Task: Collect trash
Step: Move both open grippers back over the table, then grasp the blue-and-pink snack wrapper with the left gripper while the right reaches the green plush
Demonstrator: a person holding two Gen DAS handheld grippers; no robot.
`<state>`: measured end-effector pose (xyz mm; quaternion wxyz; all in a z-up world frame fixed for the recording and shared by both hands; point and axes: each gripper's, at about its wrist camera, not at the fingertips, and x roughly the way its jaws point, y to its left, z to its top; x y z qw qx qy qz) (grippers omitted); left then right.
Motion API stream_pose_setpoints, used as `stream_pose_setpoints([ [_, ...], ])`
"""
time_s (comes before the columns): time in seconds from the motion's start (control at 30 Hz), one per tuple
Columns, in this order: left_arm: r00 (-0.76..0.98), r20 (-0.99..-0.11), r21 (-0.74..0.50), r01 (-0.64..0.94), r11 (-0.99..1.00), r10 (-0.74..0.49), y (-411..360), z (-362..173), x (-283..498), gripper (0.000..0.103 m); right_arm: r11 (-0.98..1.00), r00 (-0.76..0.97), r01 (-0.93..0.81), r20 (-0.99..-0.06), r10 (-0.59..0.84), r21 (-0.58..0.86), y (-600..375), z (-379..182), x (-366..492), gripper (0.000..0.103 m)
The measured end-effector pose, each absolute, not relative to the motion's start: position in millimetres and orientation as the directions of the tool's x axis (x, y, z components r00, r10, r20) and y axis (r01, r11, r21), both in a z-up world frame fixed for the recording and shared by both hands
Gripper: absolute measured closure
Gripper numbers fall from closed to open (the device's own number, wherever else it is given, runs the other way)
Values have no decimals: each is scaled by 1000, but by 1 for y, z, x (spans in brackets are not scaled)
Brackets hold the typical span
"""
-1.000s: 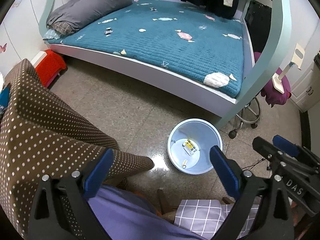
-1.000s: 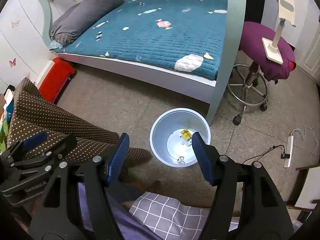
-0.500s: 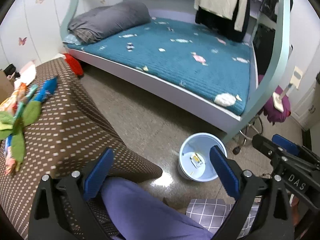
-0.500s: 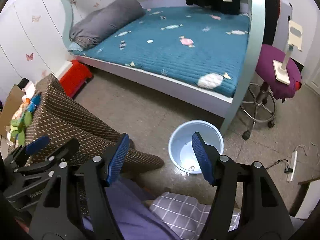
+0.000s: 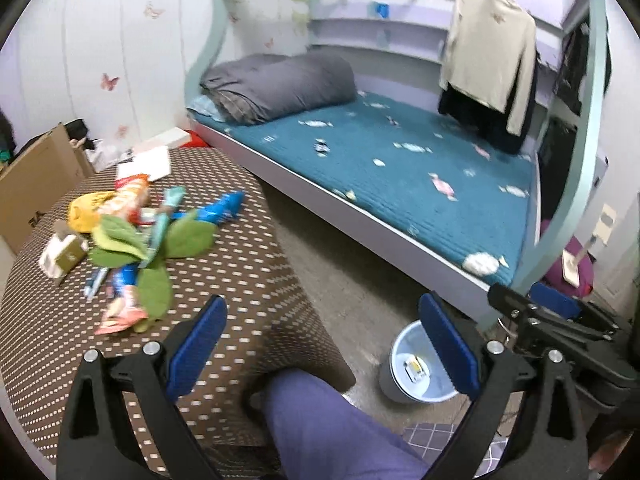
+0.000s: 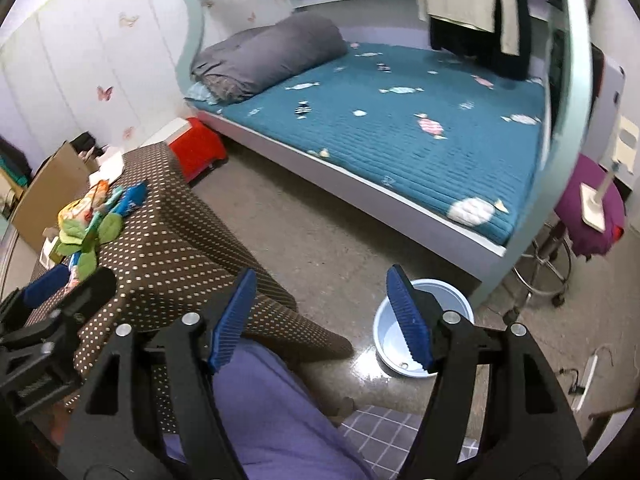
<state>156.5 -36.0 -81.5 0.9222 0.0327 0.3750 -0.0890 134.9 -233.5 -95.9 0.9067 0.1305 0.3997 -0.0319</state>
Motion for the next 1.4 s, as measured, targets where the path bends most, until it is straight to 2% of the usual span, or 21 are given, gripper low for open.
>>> stream_pose_setpoints([
  [0.33, 741, -671, -10, 37, 999, -34, 31, -67, 152, 8, 979, 670, 14, -728, 142, 203, -169, -90, 160, 30],
  [0.67, 736, -675, 5, -72, 997, 56, 88, -75, 159, 7, 977, 642, -116, -737, 212, 180, -111, -87, 185, 25],
  [0.87, 705, -706, -7, -112, 994, 75, 113, -89, 172, 7, 974, 619, -157, -752, 225, 163, -86, -93, 200, 21],
  [1.3, 609, -789, -46, -187, 981, 79, 146, -130, 218, 7, 966, 564, -220, -789, 242, 139, -50, -106, 227, 21],
  [1.37, 603, -793, -45, -208, 977, 92, 148, -135, 224, 14, 965, 560, -226, -793, 240, 132, -46, -108, 230, 21],
  [1.4, 594, -799, -43, -213, 976, 94, 149, -139, 227, 22, 965, 559, -228, -794, 240, 131, -45, -109, 231, 21],
])
